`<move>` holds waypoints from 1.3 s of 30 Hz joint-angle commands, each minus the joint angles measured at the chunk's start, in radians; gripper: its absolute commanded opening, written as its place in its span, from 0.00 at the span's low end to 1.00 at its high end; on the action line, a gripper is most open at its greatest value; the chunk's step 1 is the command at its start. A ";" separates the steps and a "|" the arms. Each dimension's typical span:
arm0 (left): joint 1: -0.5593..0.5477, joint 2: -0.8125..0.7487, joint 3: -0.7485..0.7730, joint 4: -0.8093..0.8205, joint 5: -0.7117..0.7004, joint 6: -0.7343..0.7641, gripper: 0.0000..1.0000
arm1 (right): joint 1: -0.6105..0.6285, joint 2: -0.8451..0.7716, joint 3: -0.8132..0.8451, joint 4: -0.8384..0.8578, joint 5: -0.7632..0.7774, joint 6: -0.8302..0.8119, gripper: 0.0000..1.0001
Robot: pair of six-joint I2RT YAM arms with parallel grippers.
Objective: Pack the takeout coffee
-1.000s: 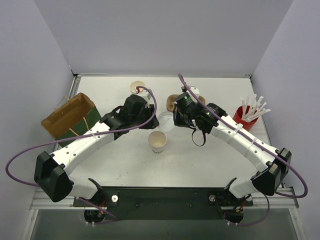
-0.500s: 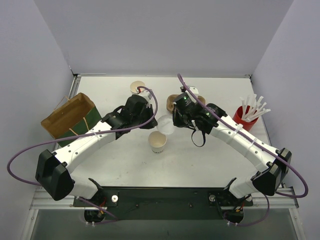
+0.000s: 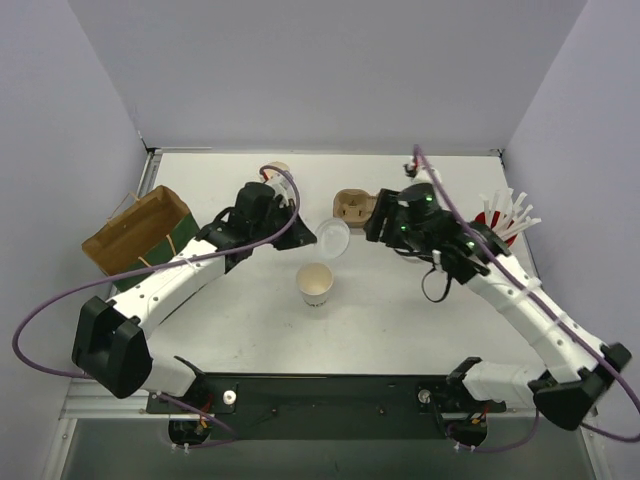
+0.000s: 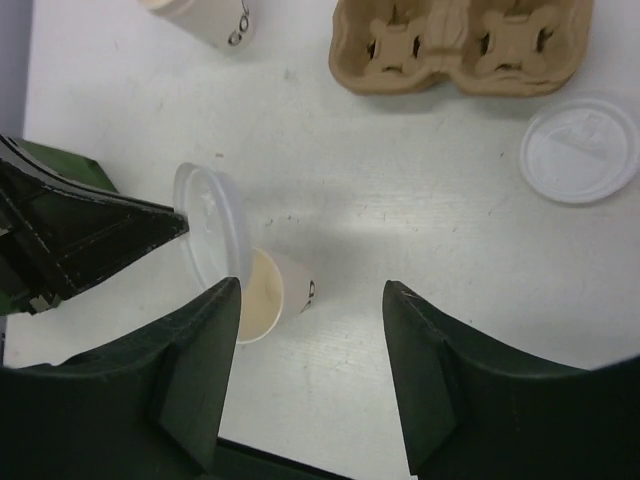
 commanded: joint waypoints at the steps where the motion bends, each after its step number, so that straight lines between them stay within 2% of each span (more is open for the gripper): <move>1: 0.087 -0.018 -0.038 0.252 0.288 -0.188 0.00 | -0.130 -0.199 -0.100 0.222 -0.238 -0.101 0.55; 3: 0.103 -0.018 -0.042 0.365 0.391 -0.254 0.00 | -0.151 -0.256 -0.119 0.307 -0.359 -0.138 0.59; 4: 0.112 -0.021 -0.065 0.421 0.423 -0.346 0.00 | -0.153 -0.267 -0.114 0.322 -0.384 -0.170 0.59; 6: 0.124 -0.034 -0.082 0.559 0.482 -0.429 0.00 | -0.160 -0.285 -0.098 0.358 -0.442 -0.193 0.61; 10: 0.126 -0.058 -0.102 0.747 0.533 -0.630 0.00 | -0.162 -0.277 -0.067 0.411 -0.626 -0.216 0.62; 14: 0.126 -0.069 -0.127 0.983 0.562 -0.793 0.00 | -0.167 -0.277 -0.039 0.455 -0.683 -0.219 0.66; 20: 0.127 -0.068 -0.173 1.240 0.571 -0.988 0.00 | -0.203 -0.238 0.030 0.504 -0.806 -0.178 0.70; 27: 0.124 -0.052 -0.196 1.389 0.570 -1.083 0.00 | -0.257 -0.201 0.056 0.682 -0.948 -0.025 0.79; 33: 0.115 -0.054 -0.179 1.424 0.582 -1.107 0.00 | -0.257 -0.147 0.093 0.693 -0.967 0.034 0.90; 39: 0.107 -0.066 -0.185 1.415 0.576 -1.103 0.00 | -0.243 -0.121 0.120 0.664 -0.935 0.031 0.95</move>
